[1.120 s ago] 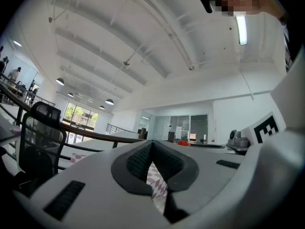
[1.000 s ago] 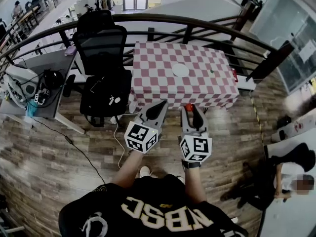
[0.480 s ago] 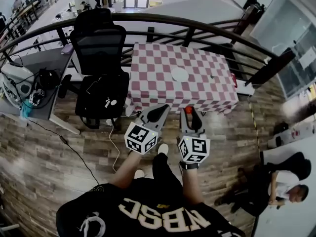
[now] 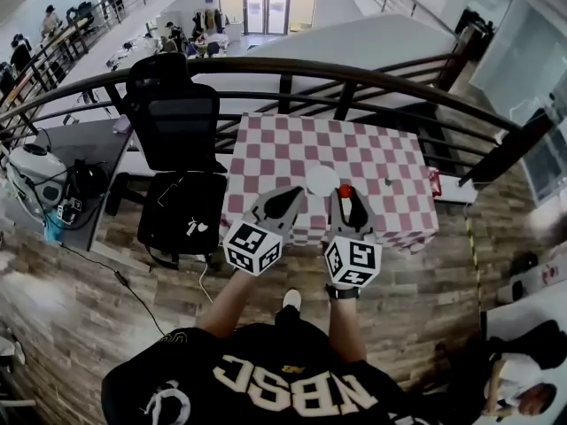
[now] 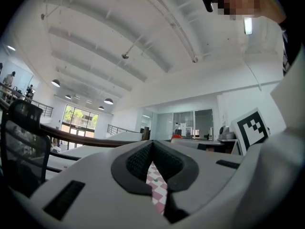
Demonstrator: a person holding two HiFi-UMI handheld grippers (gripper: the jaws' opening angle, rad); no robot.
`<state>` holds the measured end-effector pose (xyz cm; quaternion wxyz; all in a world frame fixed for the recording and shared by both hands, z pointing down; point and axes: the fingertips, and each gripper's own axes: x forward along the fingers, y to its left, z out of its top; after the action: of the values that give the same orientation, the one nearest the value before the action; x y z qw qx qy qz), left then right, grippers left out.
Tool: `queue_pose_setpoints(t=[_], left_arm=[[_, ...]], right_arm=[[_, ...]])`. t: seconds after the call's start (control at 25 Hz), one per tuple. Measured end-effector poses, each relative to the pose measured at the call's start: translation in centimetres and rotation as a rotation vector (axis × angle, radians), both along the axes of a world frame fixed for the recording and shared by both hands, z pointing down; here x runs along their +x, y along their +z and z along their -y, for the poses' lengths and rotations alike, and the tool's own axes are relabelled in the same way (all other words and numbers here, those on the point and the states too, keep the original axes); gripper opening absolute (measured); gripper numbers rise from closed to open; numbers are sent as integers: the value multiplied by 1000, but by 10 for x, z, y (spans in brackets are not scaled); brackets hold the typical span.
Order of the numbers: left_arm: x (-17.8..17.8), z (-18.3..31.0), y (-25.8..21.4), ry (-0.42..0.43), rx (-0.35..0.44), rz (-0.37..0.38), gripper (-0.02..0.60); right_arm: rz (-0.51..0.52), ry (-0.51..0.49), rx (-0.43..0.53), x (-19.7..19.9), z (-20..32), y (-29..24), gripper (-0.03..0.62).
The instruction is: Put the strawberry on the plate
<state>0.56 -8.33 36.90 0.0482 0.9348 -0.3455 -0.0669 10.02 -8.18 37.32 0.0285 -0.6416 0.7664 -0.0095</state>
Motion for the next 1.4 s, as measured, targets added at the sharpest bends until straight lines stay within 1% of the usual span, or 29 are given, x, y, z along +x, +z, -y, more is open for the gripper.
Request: queue_pose_setpoints(t=[0.12,0.28,0.4,0.48,0.6,0.68,0.76,0.88,1.0,1.2,1.28,1.4], left_arm=[[28,44,-4,-25,1,13,15],[48,74,17,-51,-34,40,15],[56,93,35,-55,-64,43,15],[57,103,47,-57,-79,58,15],[58,113,69,-24,-128,93,15],[60,122,83,10,-162,107,15],[63,129,100,43,-174,149,15],[70,138,128,100,-200,192,14],[75,163,158,143,-206,227,15],[83,187,199,212,-242,264,14],[88,203,216,229,-240,277,15],[91,218,247,238,-259,292,15]], right_arm=[[29,3,10,32,45,-7,152],[27,-20,-38,56,74,20,152],[46,-45,-80,66,96,45,152],[14,-71,-109,65,104,60,152],[-43,-104,-172,67,111,89,152],[-44,-129,-229,70,118,109,152],[-57,-165,-282,73,122,126,152],[-125,-200,-340,81,133,149,152],[-222,-236,-372,88,164,173,152],[-415,-366,-499,81,195,230,152],[-479,-409,-519,78,216,251,152],[-532,-456,-565,73,237,289,152]])
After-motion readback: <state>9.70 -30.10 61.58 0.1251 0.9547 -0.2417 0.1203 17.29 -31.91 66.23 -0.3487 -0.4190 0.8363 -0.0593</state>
